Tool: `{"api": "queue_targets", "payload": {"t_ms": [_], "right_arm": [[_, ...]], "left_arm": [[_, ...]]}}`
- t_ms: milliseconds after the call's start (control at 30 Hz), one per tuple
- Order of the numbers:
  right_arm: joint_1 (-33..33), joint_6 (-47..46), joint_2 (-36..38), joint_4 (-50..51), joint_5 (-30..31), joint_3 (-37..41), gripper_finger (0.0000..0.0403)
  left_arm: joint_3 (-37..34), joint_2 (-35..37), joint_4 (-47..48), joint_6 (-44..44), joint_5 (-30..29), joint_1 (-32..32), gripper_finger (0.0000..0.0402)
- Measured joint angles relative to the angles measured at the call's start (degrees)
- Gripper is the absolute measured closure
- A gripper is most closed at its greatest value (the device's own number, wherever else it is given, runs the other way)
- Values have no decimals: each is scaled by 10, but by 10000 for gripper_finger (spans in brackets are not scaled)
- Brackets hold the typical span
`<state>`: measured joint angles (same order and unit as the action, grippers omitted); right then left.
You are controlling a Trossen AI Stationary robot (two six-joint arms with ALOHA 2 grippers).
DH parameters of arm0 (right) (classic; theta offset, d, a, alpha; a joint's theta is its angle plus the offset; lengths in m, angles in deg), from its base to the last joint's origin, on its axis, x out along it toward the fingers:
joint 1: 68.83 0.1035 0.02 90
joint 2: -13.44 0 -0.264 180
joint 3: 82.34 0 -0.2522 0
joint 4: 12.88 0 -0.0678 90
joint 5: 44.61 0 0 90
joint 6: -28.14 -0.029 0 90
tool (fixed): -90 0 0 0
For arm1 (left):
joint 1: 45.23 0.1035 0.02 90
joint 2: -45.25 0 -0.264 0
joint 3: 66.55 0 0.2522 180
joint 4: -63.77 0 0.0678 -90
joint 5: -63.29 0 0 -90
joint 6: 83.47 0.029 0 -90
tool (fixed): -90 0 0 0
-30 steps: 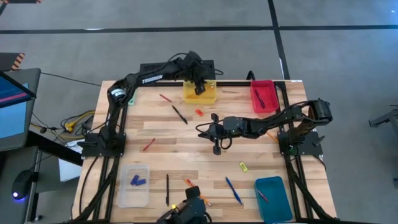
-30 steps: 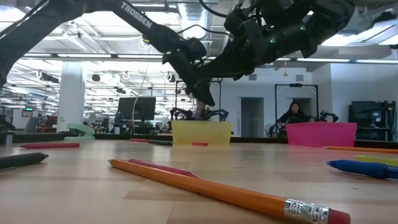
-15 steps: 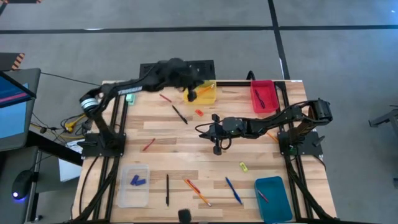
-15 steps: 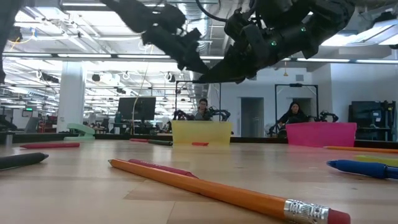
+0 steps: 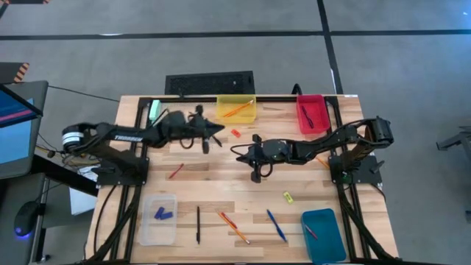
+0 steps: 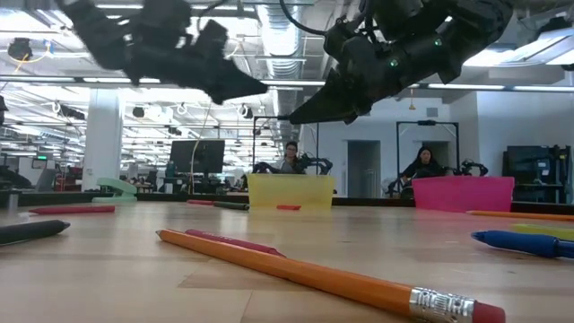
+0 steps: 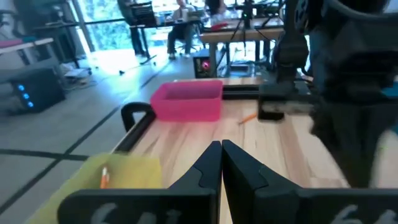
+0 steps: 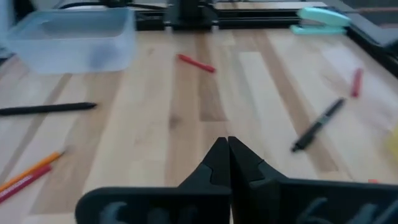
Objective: Sort crayons/erasers/pens/pencils in bins
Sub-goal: Put the black pen into the red bin
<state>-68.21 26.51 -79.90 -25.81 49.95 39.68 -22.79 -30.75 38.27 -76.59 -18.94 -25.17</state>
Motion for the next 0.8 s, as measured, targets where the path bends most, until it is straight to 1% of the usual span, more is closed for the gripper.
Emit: {"api": "queue_targets", "payload": {"t_ms": [67, 167, 300, 400, 500, 567, 633, 800], "right_arm": [[0, -15, 0, 9, 24, -4, 399], [0, -37, 0, 28, 46, -21, 400], [0, -59, -7, 52, 52, -52, 399], [-6, -72, -19, 71, 70, -85, 400], [-22, -92, -31, 128, 81, -120, 400], [-32, -105, -59, 142, 83, -162, 397], [-44, -119, -73, 201, 83, -190, 394], [-55, -121, -144, 250, 78, -275, 392]], "left_arm": [[-39, 20, -25, -7, -10, -10, 398], [-96, 45, -87, -26, -10, -19, 397], [-155, 66, -173, -31, -11, -22, 397], [-185, 76, -221, -33, -11, -21, 397], [-202, 86, -236, -33, -11, -20, 397], [-210, 92, -240, -33, -12, -20, 397], [-214, 94, -249, -34, -16, -20, 397], [-219, 100, -246, -35, -26, -20, 397]]}}
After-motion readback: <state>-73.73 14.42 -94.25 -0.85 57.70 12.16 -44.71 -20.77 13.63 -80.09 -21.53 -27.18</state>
